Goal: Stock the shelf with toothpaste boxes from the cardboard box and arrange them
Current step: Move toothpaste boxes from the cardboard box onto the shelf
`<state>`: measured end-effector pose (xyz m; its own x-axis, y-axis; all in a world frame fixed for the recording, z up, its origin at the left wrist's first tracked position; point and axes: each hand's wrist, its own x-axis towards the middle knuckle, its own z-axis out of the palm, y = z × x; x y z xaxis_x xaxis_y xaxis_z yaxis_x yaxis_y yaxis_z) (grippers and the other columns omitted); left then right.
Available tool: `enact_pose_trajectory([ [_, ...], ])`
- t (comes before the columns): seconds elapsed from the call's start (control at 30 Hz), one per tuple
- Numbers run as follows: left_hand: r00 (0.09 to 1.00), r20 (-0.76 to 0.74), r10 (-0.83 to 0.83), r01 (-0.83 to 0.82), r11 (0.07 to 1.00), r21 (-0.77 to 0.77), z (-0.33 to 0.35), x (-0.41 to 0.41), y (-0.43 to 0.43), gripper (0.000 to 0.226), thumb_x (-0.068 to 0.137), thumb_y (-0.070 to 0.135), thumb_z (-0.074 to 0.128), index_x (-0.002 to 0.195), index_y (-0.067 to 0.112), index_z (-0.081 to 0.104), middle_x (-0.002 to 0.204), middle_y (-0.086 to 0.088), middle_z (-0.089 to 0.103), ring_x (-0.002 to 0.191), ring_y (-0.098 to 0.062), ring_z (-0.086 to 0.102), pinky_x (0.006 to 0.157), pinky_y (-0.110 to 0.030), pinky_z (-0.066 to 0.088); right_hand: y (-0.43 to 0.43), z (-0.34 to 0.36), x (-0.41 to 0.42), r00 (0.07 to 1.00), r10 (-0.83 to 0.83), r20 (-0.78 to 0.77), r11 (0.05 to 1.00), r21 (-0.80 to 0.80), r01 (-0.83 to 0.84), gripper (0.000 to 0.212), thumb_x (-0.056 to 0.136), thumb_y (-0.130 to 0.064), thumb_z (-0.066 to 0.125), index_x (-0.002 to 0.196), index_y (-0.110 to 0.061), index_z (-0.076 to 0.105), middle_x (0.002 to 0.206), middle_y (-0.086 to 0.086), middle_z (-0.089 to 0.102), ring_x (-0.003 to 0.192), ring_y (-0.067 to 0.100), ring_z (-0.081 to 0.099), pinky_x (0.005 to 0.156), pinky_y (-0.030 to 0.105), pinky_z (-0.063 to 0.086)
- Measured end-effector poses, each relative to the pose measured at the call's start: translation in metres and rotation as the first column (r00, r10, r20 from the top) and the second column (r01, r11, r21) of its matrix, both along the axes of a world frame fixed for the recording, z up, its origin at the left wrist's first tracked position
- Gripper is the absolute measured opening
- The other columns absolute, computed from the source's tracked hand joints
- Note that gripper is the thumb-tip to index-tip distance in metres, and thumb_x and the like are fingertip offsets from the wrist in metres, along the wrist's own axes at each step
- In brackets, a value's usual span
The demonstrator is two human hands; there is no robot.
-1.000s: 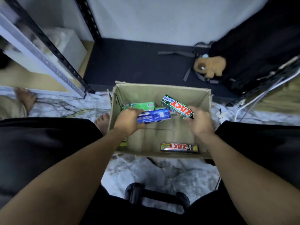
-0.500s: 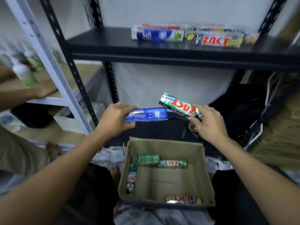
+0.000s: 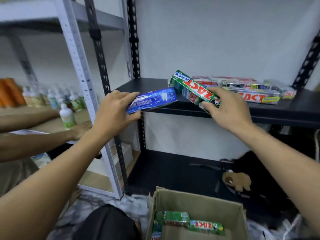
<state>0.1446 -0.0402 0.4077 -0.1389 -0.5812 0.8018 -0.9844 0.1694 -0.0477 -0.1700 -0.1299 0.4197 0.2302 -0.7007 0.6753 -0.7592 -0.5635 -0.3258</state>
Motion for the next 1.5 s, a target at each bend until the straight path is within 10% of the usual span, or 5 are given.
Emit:
enact_pose_trajectory([
  [0.4, 0.888, -0.294, 0.354, -0.322, 0.934, 0.153, 0.033, 0.016, -0.064, 0.031, 0.071, 0.048, 0.063, 0.085, 0.02, 0.068, 0.072, -0.002, 0.067, 0.067, -0.026, 0.057, 0.054, -0.032, 0.043, -0.082, 0.038, 0.103, 0.998, -0.038, -0.047, 0.958, 0.284, 0.05, 0.054, 0.078, -0.052, 0.075, 0.123, -0.025, 0.062, 0.123, 0.006, 0.064, 0.112, 0.029, 0.059, 0.087, 0.037, 0.05],
  [0.73, 0.779, -0.275, 0.564, -0.449, 0.807, 0.384, 0.041, 0.026, -0.132, 0.029, 0.082, 0.04, 0.067, 0.086, 0.015, 0.054, 0.08, -0.005, 0.052, 0.073, -0.029, 0.052, 0.061, -0.03, 0.041, -0.103, 0.006, 0.126, 0.942, 0.307, 0.136, 0.877, 0.343, -0.336, 0.061, 0.082, -0.036, 0.076, 0.139, -0.038, 0.053, 0.116, -0.008, 0.069, 0.107, 0.008, 0.062, 0.101, 0.03, 0.047],
  [1.07, 0.5, -0.861, 0.097, 0.062, 0.987, 0.147, 0.02, 0.023, -0.134, 0.044, 0.086, 0.035, 0.063, 0.126, 0.017, 0.06, 0.114, 0.006, 0.065, 0.093, -0.004, 0.059, 0.087, -0.024, 0.047, -0.128, 0.004, 0.17, 0.965, 0.263, 0.023, 0.921, 0.292, -0.258, 0.062, 0.091, -0.024, 0.069, 0.147, -0.032, 0.044, 0.127, 0.001, 0.065, 0.115, 0.021, 0.059, 0.095, 0.026, 0.043],
  [1.5, 0.763, -0.617, 0.192, 0.03, 0.944, 0.33, 0.017, 0.044, -0.165, 0.046, 0.101, 0.04, 0.05, 0.14, 0.015, 0.053, 0.134, -0.008, 0.061, 0.122, -0.024, 0.056, 0.097, -0.036, 0.048, -0.143, -0.004, 0.185, 0.988, 0.15, 0.04, 0.957, 0.244, -0.155, 0.064, 0.09, -0.034, 0.068, 0.148, -0.037, 0.04, 0.129, 0.001, 0.063, 0.119, 0.026, 0.055, 0.097, 0.038, 0.05],
])
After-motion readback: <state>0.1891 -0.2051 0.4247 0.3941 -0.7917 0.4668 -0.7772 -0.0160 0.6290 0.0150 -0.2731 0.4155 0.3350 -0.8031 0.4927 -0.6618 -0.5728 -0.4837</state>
